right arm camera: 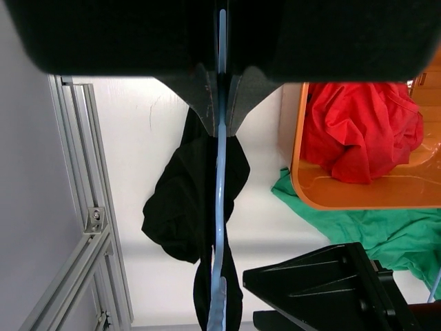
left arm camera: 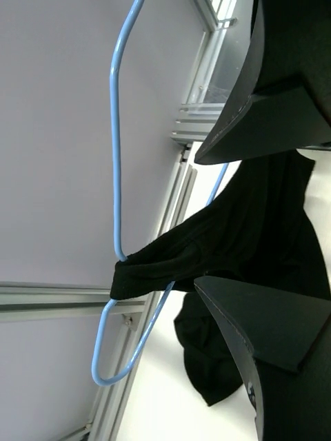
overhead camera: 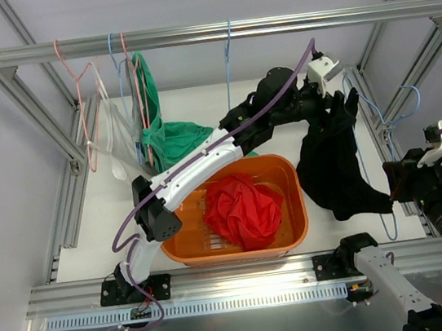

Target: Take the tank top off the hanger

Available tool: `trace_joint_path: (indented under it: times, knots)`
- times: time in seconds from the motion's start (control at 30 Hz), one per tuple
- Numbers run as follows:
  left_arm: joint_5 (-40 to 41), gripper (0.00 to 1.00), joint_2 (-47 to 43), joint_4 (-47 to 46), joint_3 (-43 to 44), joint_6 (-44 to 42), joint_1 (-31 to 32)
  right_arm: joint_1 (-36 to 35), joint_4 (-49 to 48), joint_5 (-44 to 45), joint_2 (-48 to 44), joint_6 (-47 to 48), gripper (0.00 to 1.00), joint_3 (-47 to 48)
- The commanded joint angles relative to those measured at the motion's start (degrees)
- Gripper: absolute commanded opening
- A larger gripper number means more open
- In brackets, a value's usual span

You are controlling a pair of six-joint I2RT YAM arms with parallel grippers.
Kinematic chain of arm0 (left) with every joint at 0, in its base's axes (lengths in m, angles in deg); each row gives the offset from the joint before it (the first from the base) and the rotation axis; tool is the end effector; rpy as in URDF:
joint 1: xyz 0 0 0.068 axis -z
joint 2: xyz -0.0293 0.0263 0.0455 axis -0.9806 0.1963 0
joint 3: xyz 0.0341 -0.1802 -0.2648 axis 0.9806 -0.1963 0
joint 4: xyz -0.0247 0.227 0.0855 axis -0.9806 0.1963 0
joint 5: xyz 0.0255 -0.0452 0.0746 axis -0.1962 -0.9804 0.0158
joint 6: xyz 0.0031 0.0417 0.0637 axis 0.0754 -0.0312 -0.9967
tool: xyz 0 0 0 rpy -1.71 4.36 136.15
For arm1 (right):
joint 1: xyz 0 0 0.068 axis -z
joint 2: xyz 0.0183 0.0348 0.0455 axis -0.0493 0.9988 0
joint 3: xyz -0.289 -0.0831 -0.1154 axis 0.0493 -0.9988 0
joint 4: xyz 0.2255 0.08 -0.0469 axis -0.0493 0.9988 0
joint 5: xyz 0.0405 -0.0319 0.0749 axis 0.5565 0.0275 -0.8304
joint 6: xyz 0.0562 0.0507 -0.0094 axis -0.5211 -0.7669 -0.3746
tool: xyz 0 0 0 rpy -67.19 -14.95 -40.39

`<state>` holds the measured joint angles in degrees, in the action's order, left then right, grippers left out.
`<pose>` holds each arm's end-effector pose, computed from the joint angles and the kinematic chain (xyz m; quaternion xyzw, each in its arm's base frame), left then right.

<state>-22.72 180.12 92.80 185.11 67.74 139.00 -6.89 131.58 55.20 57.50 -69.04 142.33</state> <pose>0.2476 -0.4751 0.4851 0.3942 0.5779 -0.4977 0.5128 -0.0307 -0.0137 0.4917 -0.0985 0.7752 -0.0561 0.6215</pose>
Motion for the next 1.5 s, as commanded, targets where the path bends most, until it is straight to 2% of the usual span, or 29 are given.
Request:
trace_joint_path:
  times: [0.0, 0.13, 0.17, 0.23, 0.27, 0.37, 0.6, 0.73, 0.77, 0.83, 0.9, 0.97, 1.03, 1.17, 1.37, 1.47]
  knots:
    - [-1.7, 0.66, -1.3, -5.6, 0.5, 1.5, -0.6, -0.7, -1.1, 0.7, 0.5, 0.0, 0.00, 2.9]
    - [-2.8, 0.63, -0.2, -6.9, 0.7, 2.9, -1.3, -0.7, -0.9, -0.1, 0.3, -0.5, 0.01, 3.4]
    - [-2.6, 0.49, -0.1, -6.9, 0.8, 3.2, -1.3, -0.7, -0.8, -0.2, 0.3, -0.4, 0.00, 3.6]
    - [-2.6, 0.35, -0.4, -7.3, 0.7, 3.5, -1.5, -0.7, -0.1, -0.1, 0.3, -0.4, 0.00, 4.3]
    - [-2.4, 0.19, -0.6, -7.3, 0.6, 3.6, -1.5, -0.7, 0.3, 0.1, 0.4, -0.3, 0.00, 4.4]
    - [-1.7, 0.00, -1.8, -7.6, 0.1, 3.6, -1.5, -0.7, 0.4, 0.2, 0.1, -0.2, 0.00, 3.9]
    - [3.4, 0.00, -3.3, -8.6, 0.0, 2.5, -1.6, -1.7, 0.3, -1.2, -1.6, 0.5, 0.00, 2.1]
    - [1.3, 0.00, -2.4, -9.2, 0.6, 3.9, -1.8, -2.3, 0.2, -0.5, -2.2, 0.6, 0.00, 1.7]
    - [0.1, 0.04, -2.3, -9.4, 0.4, 4.2, -1.8, -2.5, 0.2, 0.1, -2.0, 0.6, 0.00, 1.8]
    - [-2.1, 0.28, -1.6, -9.8, -0.1, 5.2, -1.8, -2.7, 0.2, 0.2, -1.4, 0.6, 0.00, 2.0]
    - [-3.0, 0.39, -0.8, -10.0, -0.4, 5.6, -1.8, -2.8, 0.2, -0.3, -1.1, 0.6, 0.00, 2.6]
    - [-4.6, 0.57, -0.3, -10.0, -0.4, 6.2, -1.8, -2.8, 0.2, -0.8, -0.8, 0.6, 0.00, 3.1]
    - [-5.7, 0.60, 0.4, -10.0, -0.4, 6.5, -1.8, -2.7, 0.2, -0.9, -0.7, 0.5, 0.00, 3.7]
    - [-6.5, 0.38, 1.1, -11.9, -0.4, 6.7, -1.8, -2.7, 0.2, -1.3, -0.5, 0.2, 0.00, 4.4]
    - [-7.4, 0.34, 2.9, -12.7, -0.4, 7.8, -1.8, -2.7, 0.2, -2.4, -0.2, -0.1, 0.00, 5.4]
    - [-6.7, 0.21, 3.4, -12.9, -0.2, 7.8, -1.8, -2.7, 0.2, -3.3, -0.1, -0.2, 0.00, 5.4]
